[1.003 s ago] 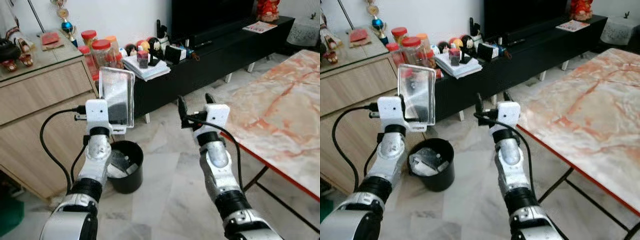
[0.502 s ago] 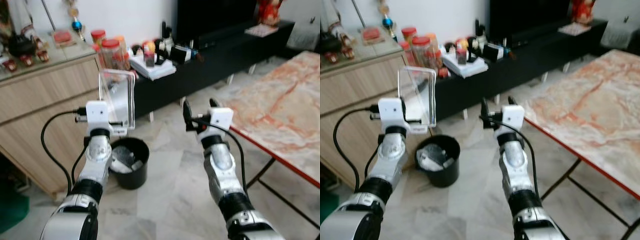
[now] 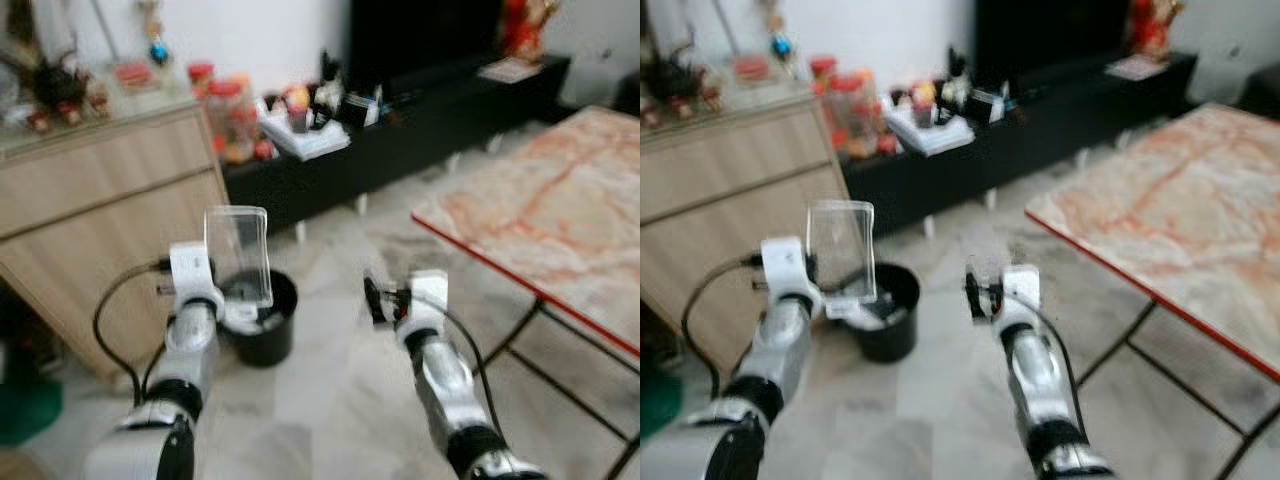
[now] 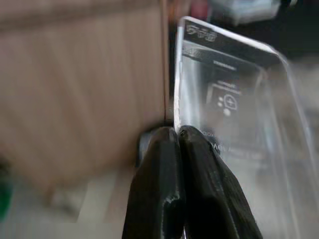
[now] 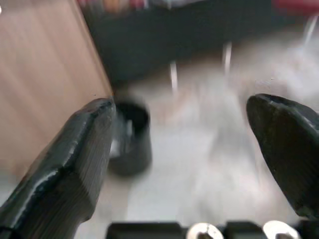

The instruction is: Picking trash to rubbish bin

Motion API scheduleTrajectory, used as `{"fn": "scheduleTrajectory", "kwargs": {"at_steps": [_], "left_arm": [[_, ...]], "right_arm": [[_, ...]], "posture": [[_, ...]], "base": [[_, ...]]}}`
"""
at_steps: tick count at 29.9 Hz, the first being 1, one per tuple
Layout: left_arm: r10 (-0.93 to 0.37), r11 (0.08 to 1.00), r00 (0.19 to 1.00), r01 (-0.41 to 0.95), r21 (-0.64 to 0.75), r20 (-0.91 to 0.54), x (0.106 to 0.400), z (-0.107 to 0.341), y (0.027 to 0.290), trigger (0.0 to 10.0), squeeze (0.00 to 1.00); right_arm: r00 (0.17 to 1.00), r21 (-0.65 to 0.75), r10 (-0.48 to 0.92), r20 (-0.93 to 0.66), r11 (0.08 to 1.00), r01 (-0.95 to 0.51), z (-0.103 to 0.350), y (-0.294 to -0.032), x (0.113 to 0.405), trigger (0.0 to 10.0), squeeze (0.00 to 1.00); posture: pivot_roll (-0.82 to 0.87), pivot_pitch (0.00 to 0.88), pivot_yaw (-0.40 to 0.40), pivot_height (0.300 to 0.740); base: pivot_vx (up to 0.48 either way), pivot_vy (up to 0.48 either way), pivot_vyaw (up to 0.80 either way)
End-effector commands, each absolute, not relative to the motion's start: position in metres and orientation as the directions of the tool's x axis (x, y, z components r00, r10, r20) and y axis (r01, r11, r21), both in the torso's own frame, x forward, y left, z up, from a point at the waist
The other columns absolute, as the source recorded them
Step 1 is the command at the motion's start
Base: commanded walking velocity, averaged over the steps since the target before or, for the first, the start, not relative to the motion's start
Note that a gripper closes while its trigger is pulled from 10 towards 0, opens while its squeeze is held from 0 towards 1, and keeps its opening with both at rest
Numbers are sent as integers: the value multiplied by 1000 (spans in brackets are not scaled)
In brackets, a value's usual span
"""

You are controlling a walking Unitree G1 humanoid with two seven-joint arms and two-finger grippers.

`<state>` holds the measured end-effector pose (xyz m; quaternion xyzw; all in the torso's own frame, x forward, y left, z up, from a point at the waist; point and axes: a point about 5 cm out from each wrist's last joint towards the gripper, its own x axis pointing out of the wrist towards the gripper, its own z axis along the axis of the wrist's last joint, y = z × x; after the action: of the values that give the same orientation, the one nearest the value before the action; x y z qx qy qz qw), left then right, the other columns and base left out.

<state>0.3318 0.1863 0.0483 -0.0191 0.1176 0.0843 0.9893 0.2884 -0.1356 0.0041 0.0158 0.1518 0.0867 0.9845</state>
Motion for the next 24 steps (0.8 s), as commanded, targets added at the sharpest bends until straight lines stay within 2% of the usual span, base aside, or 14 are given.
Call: {"fn": "scheduleTrajectory", "kwargs": {"at_steps": [1,3,10,14,24], "left_arm": [[176,981,935,-194,-28,-309,325,37,192,10000,0],[175,985,894,-164,63,-413,304,11,196,10000,0],[150,983,817,-64,171,-557,269,-24,200,10000,0],[206,978,735,-172,117,-646,244,-43,211,10000,0],[212,977,711,-152,148,-670,235,-49,215,10000,0]], "right_arm": [[917,44,173,-359,985,-169,-5,-137,282,10000,0],[851,75,121,-511,993,-96,-34,-149,255,10000,0],[767,74,58,-639,997,-13,-60,-161,222,10000,0],[728,70,38,-684,997,15,-71,-161,204,10000,0],[702,76,31,-712,997,33,-75,-163,198,10000,0]], "posture": [[-66,0,47,740],[-66,0,47,740],[-70,0,46,740],[-71,0,45,740],[-70,0,48,740]], "base": [[0,0,0],[0,0,0],[198,0,0],[280,0,788],[267,0,0]]}}
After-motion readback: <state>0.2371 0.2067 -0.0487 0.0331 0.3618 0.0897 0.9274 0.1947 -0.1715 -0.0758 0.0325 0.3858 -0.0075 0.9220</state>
